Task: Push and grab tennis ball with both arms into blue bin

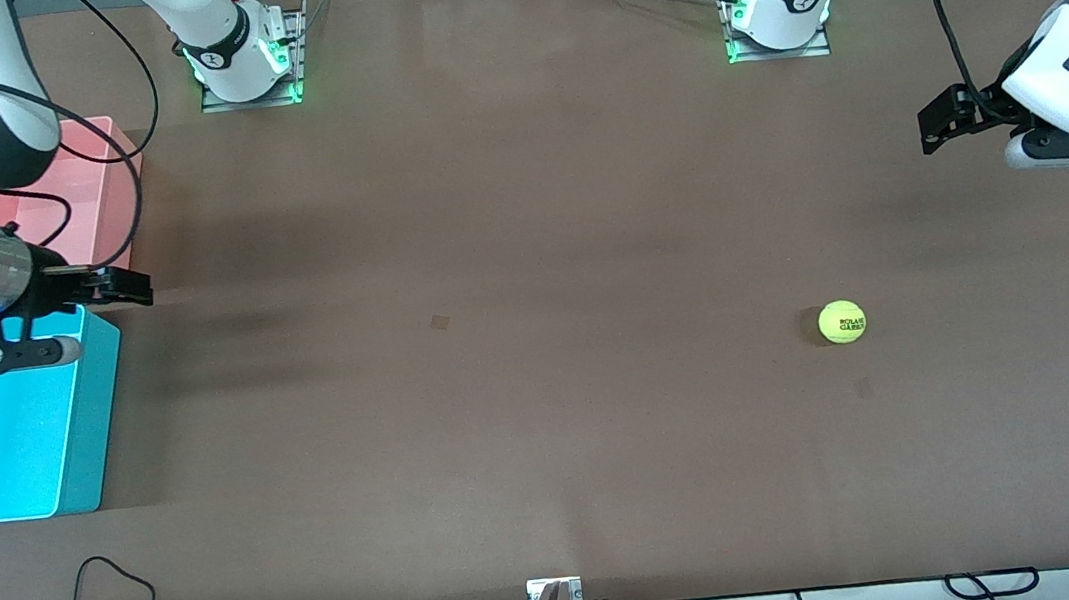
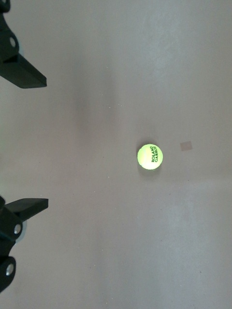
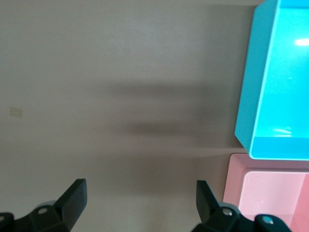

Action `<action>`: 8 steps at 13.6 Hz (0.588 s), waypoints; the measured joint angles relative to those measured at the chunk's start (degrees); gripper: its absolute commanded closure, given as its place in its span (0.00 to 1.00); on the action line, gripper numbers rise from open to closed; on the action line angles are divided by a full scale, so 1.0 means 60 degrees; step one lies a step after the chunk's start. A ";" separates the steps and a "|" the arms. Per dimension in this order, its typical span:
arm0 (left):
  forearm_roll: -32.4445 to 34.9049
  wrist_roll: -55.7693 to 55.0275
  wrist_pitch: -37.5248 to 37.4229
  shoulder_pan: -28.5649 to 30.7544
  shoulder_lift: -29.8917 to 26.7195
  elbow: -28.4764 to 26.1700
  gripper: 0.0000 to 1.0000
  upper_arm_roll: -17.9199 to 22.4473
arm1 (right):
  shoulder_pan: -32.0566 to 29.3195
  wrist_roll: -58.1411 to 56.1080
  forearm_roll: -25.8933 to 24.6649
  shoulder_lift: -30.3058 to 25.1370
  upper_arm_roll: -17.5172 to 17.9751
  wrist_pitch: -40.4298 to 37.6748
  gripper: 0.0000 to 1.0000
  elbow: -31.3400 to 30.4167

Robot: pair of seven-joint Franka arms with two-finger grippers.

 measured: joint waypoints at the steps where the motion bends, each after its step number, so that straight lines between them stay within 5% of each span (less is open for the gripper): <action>1: 0.0000 0.0000 -0.0006 0.0004 0.0033 0.0005 0.61 0.0018 | 0.0151 0.0001 0.0000 -0.0012 0.0006 0.0129 0.00 -0.0140; 3: 0.0000 0.0000 -0.0178 0.0005 0.0076 0.0036 0.91 0.0037 | 0.0337 0.0014 0.0000 -0.0072 0.0017 0.0308 0.00 -0.0516; 8: 0.0000 0.0424 -0.0998 -0.0001 0.0090 0.0209 0.99 0.0029 | 0.0366 0.0014 0.0000 -0.0616 0.0013 0.1048 0.00 -0.1968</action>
